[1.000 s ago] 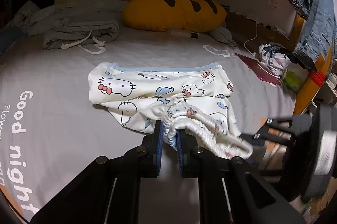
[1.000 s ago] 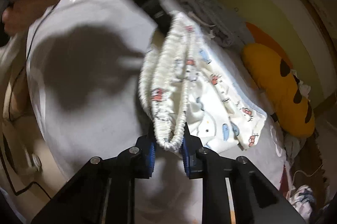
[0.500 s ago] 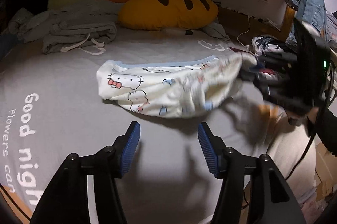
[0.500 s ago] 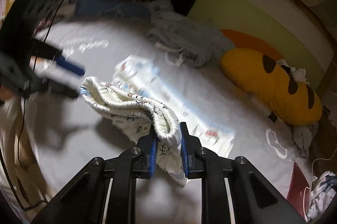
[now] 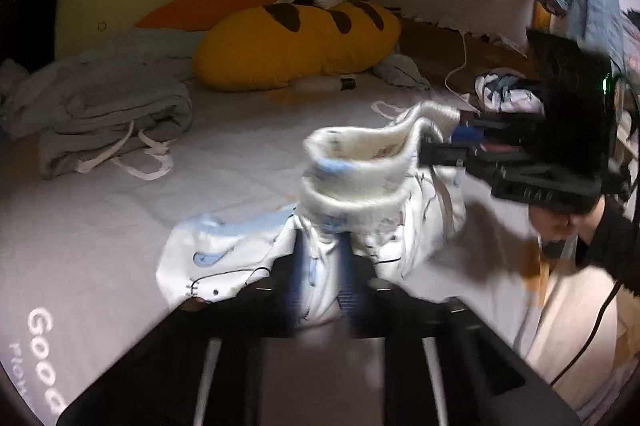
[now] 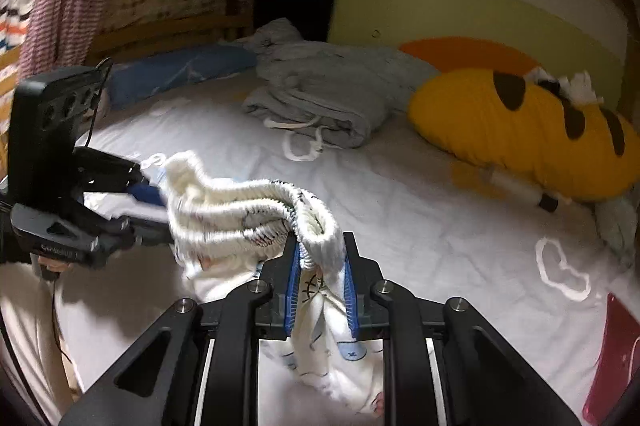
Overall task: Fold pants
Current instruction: 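Fold the held cuffs over onto the pants with both grippers and release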
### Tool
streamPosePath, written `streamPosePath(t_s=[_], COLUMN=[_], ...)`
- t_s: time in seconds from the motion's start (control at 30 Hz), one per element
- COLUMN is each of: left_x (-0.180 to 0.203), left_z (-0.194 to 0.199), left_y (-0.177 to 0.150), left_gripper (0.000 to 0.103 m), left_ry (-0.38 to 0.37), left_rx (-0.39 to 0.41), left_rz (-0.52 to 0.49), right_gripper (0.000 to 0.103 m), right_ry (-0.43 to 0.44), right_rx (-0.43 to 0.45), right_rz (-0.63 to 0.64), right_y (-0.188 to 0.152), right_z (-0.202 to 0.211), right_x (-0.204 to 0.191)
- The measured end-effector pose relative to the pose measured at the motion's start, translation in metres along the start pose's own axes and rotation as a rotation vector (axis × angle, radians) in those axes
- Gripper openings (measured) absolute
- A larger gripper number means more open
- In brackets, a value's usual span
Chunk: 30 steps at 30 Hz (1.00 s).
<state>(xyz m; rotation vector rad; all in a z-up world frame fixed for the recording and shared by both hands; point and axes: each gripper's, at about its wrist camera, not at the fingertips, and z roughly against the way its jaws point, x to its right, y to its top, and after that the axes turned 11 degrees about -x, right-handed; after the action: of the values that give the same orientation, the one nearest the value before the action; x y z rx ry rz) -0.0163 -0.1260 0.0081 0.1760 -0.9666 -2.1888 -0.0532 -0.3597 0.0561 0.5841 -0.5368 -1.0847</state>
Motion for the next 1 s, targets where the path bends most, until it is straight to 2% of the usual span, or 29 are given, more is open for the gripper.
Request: streamPosePath(t_s=[0.13, 0.2, 0.27, 0.3, 0.37, 0.47, 0.57, 0.63, 0.67, 0.77, 0.83, 0.87, 0.97, 1.0], left_x=[-0.014, -0.020, -0.023, -0.023, -0.024, -0.029, -0.034, -0.032, -0.028, -0.017, -0.015, -0.015, -0.018, -0.018], left_z=[-0.014, -0.021, -0.030, -0.033, -0.038, -0.031, -0.010, 0.001, 0.004, 0.002, -0.006, -0.011, -0.022, -0.024], left_y=[0.014, 0.016, 0.016, 0.015, 0.011, 0.004, -0.004, -0.008, -0.009, -0.013, -0.014, -0.016, -0.021, -0.023], left_gripper=[0.009, 0.009, 0.009, 0.009, 0.009, 0.009, 0.009, 0.013, 0.013, 0.016, 0.027, 0.028, 0.028, 0.022], left_ry=[0.005, 0.015, 0.055, 0.083, 0.135, 0.143, 0.058, -0.012, -0.025, 0.014, 0.032, 0.031, 0.014, 0.014], left_rx=[0.009, -0.001, -0.025, -0.038, -0.059, -0.056, -0.033, -0.036, -0.042, -0.074, -0.092, -0.106, -0.135, -0.137], left_rz=[0.063, 0.092, 0.104, 0.102, 0.091, 0.111, 0.140, 0.117, 0.099, 0.047, 0.044, 0.052, 0.069, 0.062], right_gripper=[0.020, 0.024, 0.042, 0.047, 0.047, 0.047, 0.046, 0.042, 0.040, 0.040, 0.040, 0.040, 0.040, 0.037], right_ry=[-0.025, -0.049, -0.081, -0.100, -0.105, -0.062, 0.078, 0.128, 0.130, 0.065, 0.054, 0.056, 0.066, 0.071], right_rx=[-0.048, -0.080, -0.110, -0.116, -0.108, -0.078, -0.064, -0.088, -0.106, -0.147, -0.182, -0.205, -0.251, -0.259], right_rz=[-0.066, -0.099, -0.128, -0.144, -0.181, -0.287, -0.359, -0.357, -0.341, -0.305, -0.323, -0.336, -0.345, -0.339], right_y=[-0.002, -0.004, -0.008, -0.010, -0.013, -0.023, -0.037, -0.047, -0.051, -0.058, -0.062, -0.065, -0.070, -0.072], right_z=[-0.019, -0.029, -0.034, -0.034, -0.027, -0.005, 0.012, 0.014, 0.015, 0.012, 0.007, 0.004, -0.004, -0.005], right_x=[0.014, 0.020, 0.024, 0.026, 0.033, 0.048, 0.054, 0.048, 0.042, 0.030, 0.030, 0.031, 0.034, 0.033])
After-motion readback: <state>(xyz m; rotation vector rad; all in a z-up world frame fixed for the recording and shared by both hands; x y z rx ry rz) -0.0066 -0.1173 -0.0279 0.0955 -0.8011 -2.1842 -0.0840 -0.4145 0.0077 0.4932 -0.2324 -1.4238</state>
